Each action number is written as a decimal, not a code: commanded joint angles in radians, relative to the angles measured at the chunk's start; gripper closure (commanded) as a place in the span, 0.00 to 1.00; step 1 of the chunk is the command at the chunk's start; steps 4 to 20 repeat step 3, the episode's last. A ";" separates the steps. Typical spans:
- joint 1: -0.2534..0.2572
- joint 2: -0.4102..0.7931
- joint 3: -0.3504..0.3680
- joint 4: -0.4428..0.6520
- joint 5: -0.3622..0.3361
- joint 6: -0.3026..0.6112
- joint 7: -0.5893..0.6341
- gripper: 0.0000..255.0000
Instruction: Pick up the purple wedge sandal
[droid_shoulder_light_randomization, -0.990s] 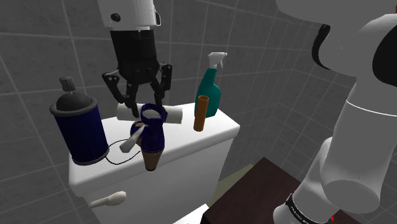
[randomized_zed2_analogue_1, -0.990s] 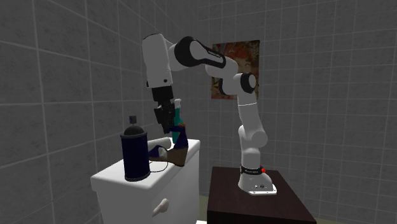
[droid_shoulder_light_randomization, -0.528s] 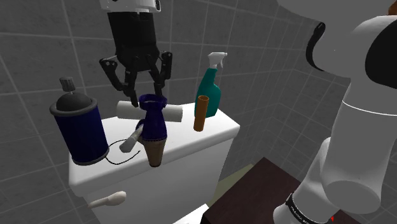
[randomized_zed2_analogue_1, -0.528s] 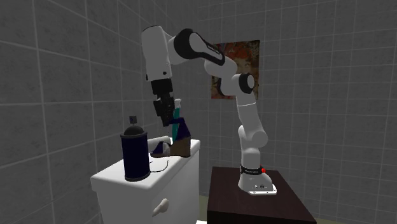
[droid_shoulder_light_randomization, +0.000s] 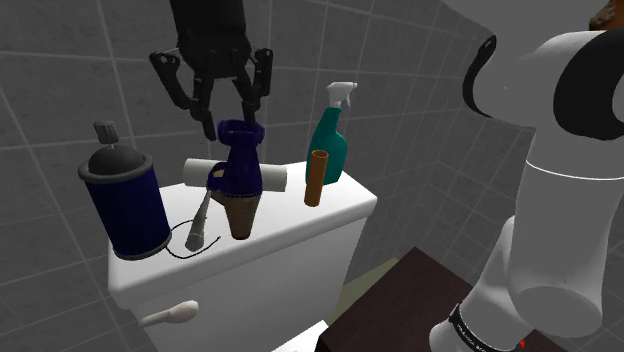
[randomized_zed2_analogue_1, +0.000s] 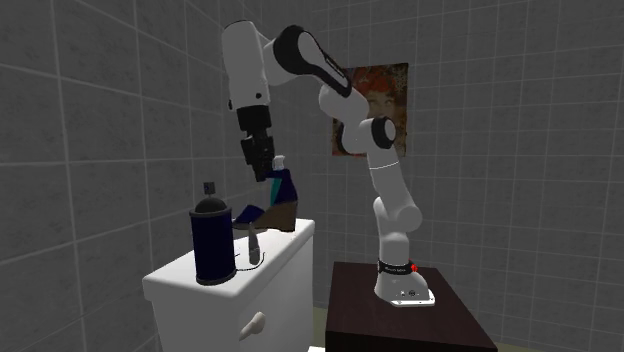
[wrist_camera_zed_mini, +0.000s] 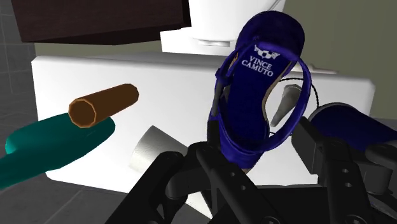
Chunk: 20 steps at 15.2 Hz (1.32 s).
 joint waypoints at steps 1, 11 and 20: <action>0.023 0.030 0.003 0.072 -0.018 -0.046 0.011 1.00; 0.025 0.032 0.002 0.078 -0.020 -0.049 0.012 1.00; 0.025 0.032 0.002 0.078 -0.020 -0.049 0.012 1.00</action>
